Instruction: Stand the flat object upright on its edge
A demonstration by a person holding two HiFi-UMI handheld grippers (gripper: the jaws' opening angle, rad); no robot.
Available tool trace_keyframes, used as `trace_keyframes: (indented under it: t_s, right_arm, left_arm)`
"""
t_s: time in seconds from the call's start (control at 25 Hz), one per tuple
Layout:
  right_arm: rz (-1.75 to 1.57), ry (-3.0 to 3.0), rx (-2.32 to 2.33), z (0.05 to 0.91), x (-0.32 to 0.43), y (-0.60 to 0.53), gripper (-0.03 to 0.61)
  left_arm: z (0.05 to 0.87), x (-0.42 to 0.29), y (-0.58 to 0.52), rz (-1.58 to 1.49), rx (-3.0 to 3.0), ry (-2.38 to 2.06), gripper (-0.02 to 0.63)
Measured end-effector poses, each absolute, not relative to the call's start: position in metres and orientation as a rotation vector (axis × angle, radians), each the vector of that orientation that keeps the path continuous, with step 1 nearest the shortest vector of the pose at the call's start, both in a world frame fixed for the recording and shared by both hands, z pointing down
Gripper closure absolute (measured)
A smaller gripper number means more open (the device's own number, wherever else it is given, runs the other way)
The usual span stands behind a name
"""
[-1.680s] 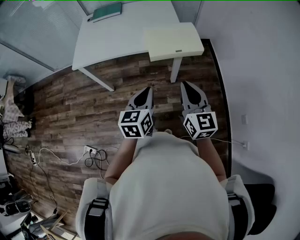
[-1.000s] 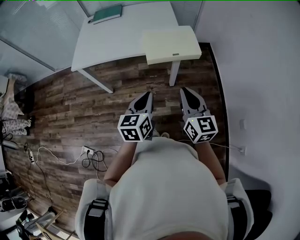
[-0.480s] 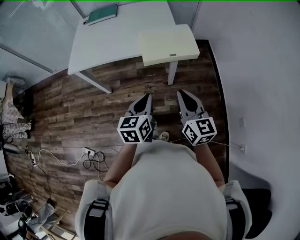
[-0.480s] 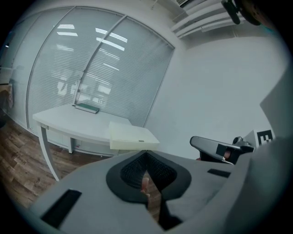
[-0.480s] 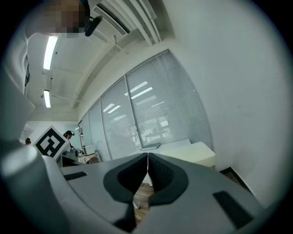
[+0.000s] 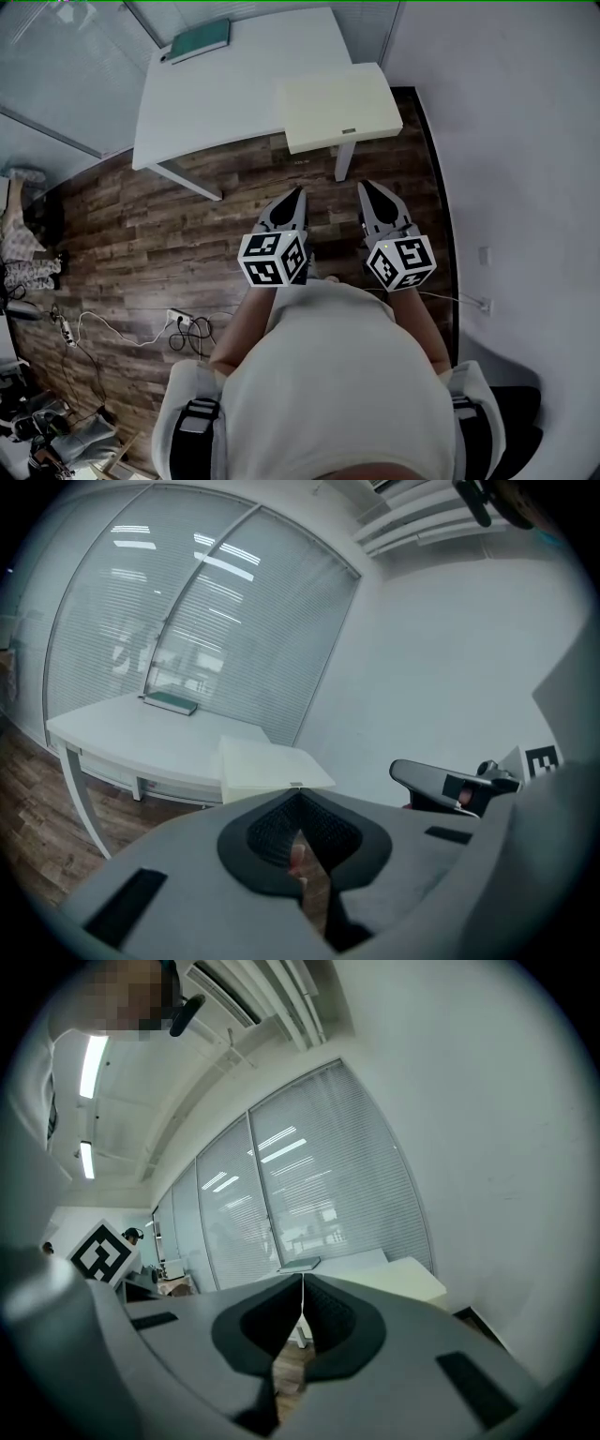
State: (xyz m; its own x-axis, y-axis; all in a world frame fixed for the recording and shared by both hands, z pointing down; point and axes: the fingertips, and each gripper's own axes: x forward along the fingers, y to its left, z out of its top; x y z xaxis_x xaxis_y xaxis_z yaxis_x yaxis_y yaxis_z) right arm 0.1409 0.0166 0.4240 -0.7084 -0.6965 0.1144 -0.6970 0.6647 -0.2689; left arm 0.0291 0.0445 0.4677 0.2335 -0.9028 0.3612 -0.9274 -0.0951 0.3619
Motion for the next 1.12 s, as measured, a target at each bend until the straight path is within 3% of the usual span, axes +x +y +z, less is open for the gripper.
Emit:
trace_keyframes:
  t_s: [1.12]
  right_arm:
    - [0.444, -2.768, 1.34, 0.407, 0.031, -0.14, 0.56]
  left_arm:
    - [0.463, -0.08, -0.12, 0.061, 2.074, -1.518, 0.594]
